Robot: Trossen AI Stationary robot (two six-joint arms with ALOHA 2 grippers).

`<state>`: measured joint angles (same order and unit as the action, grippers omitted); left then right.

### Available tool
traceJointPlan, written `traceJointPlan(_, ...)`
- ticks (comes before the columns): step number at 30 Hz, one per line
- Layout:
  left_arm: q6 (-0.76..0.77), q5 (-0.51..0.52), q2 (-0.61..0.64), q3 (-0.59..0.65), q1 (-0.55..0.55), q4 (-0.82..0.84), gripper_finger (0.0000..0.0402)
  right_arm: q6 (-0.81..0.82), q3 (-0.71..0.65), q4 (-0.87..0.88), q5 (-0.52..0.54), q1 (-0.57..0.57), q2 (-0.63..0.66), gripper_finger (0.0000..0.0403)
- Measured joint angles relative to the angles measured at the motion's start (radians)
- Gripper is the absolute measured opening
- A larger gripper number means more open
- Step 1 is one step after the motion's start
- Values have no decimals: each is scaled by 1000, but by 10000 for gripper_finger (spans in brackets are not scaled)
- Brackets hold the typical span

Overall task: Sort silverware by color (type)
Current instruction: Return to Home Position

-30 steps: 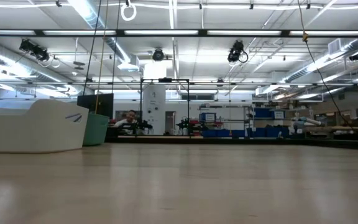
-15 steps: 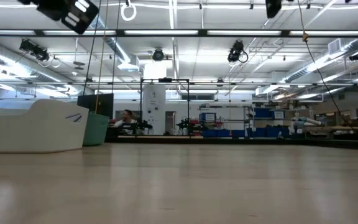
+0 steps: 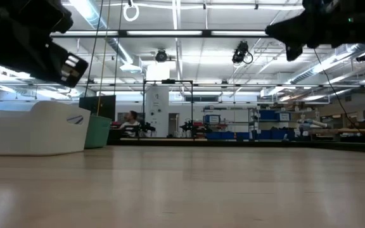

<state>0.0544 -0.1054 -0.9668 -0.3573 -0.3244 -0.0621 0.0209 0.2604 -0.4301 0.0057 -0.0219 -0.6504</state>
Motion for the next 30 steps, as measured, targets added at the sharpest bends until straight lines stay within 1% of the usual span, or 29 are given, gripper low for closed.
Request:
traceJointPlan(6, 7, -45, 0, 132, 0, -191, 91, 6, -116, -129, -7, 0, -1, 36)
traceJointPlan(13, 13, -50, 0, 262, 0, -353, 91, -3, -161, -132, -7, 0, -1, 36)
traceJointPlan(19, 38, -50, -1, 317, 0, -396, 91, -13, -203, -130, -8, 0, -2, 36)
traceJointPlan(26, 32, -50, -1, 320, 0, -399, 91, -23, -255, -122, -10, 0, -2, 36)
traceJointPlan(30, 12, -50, -1, 321, 0, -398, 91, -22, -255, -91, -10, 0, -2, 36)
